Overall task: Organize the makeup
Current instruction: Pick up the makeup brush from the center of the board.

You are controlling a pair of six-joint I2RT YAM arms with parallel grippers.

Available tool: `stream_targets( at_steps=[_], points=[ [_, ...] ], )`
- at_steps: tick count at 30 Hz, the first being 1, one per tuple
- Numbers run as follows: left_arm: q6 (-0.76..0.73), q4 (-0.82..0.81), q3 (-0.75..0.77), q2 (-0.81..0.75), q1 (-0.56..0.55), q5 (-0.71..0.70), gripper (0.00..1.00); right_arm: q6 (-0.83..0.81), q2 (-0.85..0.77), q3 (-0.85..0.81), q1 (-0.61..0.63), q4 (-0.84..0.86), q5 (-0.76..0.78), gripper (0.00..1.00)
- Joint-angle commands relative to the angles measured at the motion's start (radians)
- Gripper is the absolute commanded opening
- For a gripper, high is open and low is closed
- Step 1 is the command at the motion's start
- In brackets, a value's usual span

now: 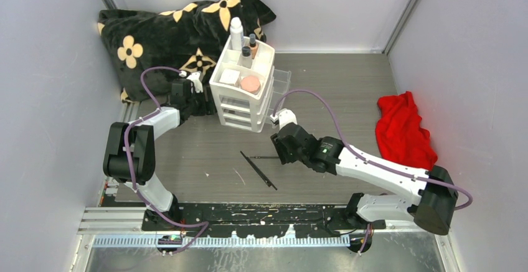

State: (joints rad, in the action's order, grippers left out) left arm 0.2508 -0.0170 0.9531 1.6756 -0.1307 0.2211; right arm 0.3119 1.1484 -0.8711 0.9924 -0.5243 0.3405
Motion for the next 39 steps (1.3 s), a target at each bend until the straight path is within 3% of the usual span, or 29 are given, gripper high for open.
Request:
stream_targets(
  at_steps=[1,4,6,9,10,11,12,16,28,39],
  points=[
    [0.007,-0.031,0.027,-0.009,-0.008,0.037,0.71,-0.067,0.049,-0.016,-0.013,0.040,0.028,0.57],
    [0.003,-0.028,0.027,-0.015,-0.009,0.030,0.71,-0.122,0.097,-0.032,-0.022,0.066,-0.003,0.72],
    [0.001,-0.027,0.025,-0.018,-0.008,0.022,0.71,-0.165,0.137,-0.037,-0.023,0.081,-0.040,0.73],
    [0.001,-0.026,0.026,-0.018,-0.008,0.022,0.71,-0.232,0.211,-0.052,-0.023,0.092,-0.170,0.44],
    [0.001,-0.026,0.026,-0.017,-0.009,0.022,0.71,-0.246,0.247,-0.063,-0.024,0.085,-0.196,0.27],
    [-0.001,-0.025,0.026,-0.015,-0.008,0.022,0.71,-0.257,0.273,-0.074,-0.023,0.076,-0.209,0.20],
    [0.000,-0.024,0.027,-0.016,-0.007,0.021,0.71,-0.274,0.298,-0.084,-0.023,0.068,-0.217,0.18],
    [-0.001,-0.024,0.027,-0.017,-0.007,0.021,0.71,-0.341,0.351,-0.108,-0.023,0.082,-0.251,0.29],
    [-0.003,-0.026,0.024,-0.017,-0.002,0.020,0.71,-0.470,0.479,-0.179,-0.039,0.125,-0.336,0.41],
    [-0.003,-0.029,0.025,-0.010,0.002,0.020,0.71,-0.535,0.544,-0.179,-0.115,0.160,-0.437,0.41]
  ],
)
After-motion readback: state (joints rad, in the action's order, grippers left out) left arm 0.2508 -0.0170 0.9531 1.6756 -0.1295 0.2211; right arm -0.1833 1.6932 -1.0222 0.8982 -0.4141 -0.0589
